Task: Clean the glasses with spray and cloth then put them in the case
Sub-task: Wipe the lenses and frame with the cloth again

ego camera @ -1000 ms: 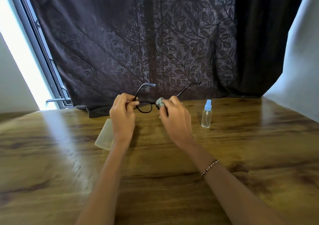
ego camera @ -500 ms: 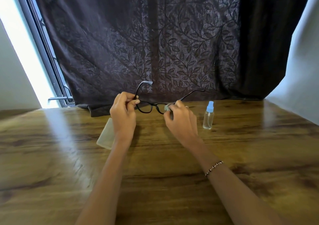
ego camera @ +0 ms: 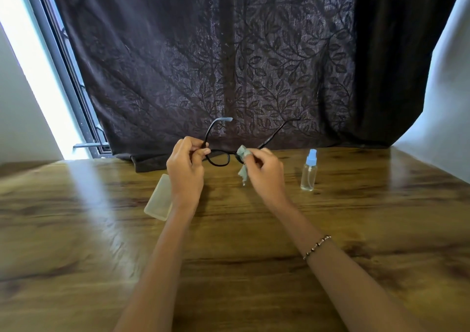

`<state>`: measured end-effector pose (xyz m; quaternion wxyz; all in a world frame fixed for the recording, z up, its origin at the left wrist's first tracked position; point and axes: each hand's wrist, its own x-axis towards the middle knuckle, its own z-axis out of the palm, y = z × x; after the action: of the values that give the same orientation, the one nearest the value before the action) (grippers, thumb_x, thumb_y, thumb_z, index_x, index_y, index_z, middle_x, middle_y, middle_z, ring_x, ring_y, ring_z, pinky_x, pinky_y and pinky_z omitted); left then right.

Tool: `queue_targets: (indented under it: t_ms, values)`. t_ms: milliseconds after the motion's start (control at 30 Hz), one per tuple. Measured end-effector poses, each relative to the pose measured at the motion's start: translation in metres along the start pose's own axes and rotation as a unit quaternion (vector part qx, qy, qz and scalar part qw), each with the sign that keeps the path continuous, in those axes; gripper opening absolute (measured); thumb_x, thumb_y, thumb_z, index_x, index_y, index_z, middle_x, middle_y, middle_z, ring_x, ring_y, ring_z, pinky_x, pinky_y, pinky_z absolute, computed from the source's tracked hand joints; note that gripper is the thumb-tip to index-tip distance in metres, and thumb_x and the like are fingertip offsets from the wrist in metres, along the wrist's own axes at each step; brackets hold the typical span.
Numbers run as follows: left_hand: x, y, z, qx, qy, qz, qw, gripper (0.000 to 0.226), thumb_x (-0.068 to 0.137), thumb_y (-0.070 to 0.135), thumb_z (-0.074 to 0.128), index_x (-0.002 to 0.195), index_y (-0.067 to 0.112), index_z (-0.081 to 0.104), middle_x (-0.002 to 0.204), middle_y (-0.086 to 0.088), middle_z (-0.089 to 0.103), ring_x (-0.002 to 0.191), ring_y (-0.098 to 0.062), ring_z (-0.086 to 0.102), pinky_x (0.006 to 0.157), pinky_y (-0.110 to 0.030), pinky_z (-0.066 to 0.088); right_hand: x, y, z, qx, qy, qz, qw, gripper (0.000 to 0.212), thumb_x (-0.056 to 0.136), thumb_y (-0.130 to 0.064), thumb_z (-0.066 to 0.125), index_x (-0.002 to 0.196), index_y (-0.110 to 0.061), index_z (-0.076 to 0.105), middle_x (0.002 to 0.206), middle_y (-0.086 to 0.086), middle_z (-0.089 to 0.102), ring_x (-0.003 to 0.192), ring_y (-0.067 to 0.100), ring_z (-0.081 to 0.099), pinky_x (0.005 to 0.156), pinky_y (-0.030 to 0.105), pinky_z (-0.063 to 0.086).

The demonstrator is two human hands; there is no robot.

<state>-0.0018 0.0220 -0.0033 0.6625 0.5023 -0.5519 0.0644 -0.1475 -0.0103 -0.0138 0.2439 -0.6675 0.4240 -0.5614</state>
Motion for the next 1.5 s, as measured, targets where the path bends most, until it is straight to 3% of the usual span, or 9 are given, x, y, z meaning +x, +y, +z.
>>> queue_targets:
  t_ms: [100, 233, 500, 667, 900, 1100, 1200, 1333, 1500]
  values:
    - [0.0, -0.003, 0.002, -0.008, -0.019, -0.01, 1.0, 0.011, 0.087, -0.002, 0.061, 0.092, 0.007, 0.065, 0.087, -0.001, 0.063, 0.082, -0.005, 0.063, 0.077, -0.027, 0.056, 0.005, -0.006, -0.008, 0.135, 0.012, 0.088, 0.987, 0.024, 0.096, -0.022, 0.055, 0.114, -0.012, 0.068, 0.105, -0.003, 0.057, 0.088, 0.004, 0.057, 0.066, 0.008, 0.045]
    - [-0.002, -0.002, 0.004, -0.01, -0.054, -0.019, 0.998, 0.015, 0.085, 0.001, 0.065, 0.098, 0.008, 0.068, 0.085, 0.0, 0.067, 0.081, -0.01, 0.068, 0.08, -0.04, 0.058, 0.005, -0.02, -0.005, 0.265, -0.045, 0.126, 0.955, 0.025, 0.097, -0.018, 0.055, 0.116, -0.01, 0.067, 0.112, 0.004, 0.067, 0.094, 0.009, 0.063, 0.071, 0.015, 0.051]
    - [-0.001, 0.012, 0.006, -0.022, -0.119, -0.043, 0.992, 0.03, 0.081, 0.004, 0.071, 0.105, 0.017, 0.058, 0.071, 0.015, 0.065, 0.07, 0.006, 0.064, 0.068, -0.007, 0.049, 0.005, -0.019, -0.004, 0.279, -0.112, 0.116, 0.947, 0.024, 0.096, -0.014, 0.057, 0.116, -0.008, 0.067, 0.107, 0.009, 0.072, 0.102, 0.018, 0.067, 0.086, 0.028, 0.054]
    - [-0.001, 0.016, 0.006, 0.007, -0.132, -0.02, 0.991, 0.039, 0.08, 0.005, 0.072, 0.109, 0.021, 0.051, 0.073, 0.009, 0.066, 0.073, 0.003, 0.063, 0.066, -0.005, 0.045, 0.005, -0.021, -0.008, 0.217, -0.125, 0.063, 0.966, 0.021, 0.09, -0.007, 0.064, 0.11, -0.002, 0.068, 0.091, 0.001, 0.069, 0.081, 0.003, 0.064, 0.072, 0.015, 0.05]
    - [-0.005, 0.011, 0.008, 0.015, -0.159, -0.016, 0.987, 0.036, 0.085, -0.004, 0.062, 0.109, 0.02, 0.051, 0.077, 0.003, 0.064, 0.074, 0.012, 0.063, 0.072, -0.013, 0.051, 0.016, -0.029, -0.023, 0.312, -0.046, 0.058, 0.947, 0.009, 0.092, -0.013, 0.061, 0.099, -0.015, 0.067, 0.088, -0.001, 0.066, 0.085, 0.012, 0.06, 0.079, 0.028, 0.05]
    - [-0.004, 0.015, 0.008, 0.022, -0.141, 0.004, 0.99, 0.043, 0.082, -0.002, 0.067, 0.113, 0.02, 0.047, 0.075, 0.004, 0.063, 0.074, 0.0, 0.062, 0.069, -0.014, 0.048, 0.002, -0.021, 0.001, 0.083, -0.089, 0.006, 0.993, 0.021, 0.094, -0.014, 0.059, 0.114, -0.008, 0.064, 0.105, 0.001, 0.061, 0.092, 0.005, 0.058, 0.077, 0.018, 0.046]
    - [-0.007, 0.014, 0.008, 0.03, -0.152, 0.002, 0.988, 0.042, 0.083, -0.001, 0.066, 0.114, 0.018, 0.046, 0.076, 0.005, 0.063, 0.073, 0.004, 0.062, 0.067, -0.01, 0.047, 0.005, -0.028, -0.005, 0.136, -0.05, 0.04, 0.989, 0.019, 0.095, -0.017, 0.057, 0.112, -0.012, 0.065, 0.102, 0.0, 0.065, 0.092, 0.01, 0.061, 0.081, 0.027, 0.052]
    - [-0.007, 0.013, 0.01, 0.031, -0.155, 0.003, 0.987, 0.038, 0.086, -0.002, 0.062, 0.116, 0.014, 0.045, 0.079, 0.002, 0.064, 0.074, 0.005, 0.063, 0.071, -0.017, 0.051, 0.009, -0.036, -0.019, 0.187, 0.007, 0.016, 0.982, 0.014, 0.096, -0.018, 0.056, 0.106, -0.013, 0.064, 0.094, -0.001, 0.065, 0.084, 0.005, 0.059, 0.076, 0.018, 0.05]
    - [-0.006, 0.014, 0.009, 0.036, -0.153, -0.002, 0.988, 0.041, 0.084, -0.004, 0.062, 0.114, 0.018, 0.047, 0.076, 0.006, 0.058, 0.074, 0.005, 0.059, 0.069, -0.015, 0.047, -0.001, -0.022, 0.008, -0.03, -0.056, -0.032, 0.997, 0.028, 0.096, -0.018, 0.054, 0.121, -0.005, 0.06, 0.106, -0.004, 0.054, 0.093, 0.007, 0.052, 0.074, 0.014, 0.037]
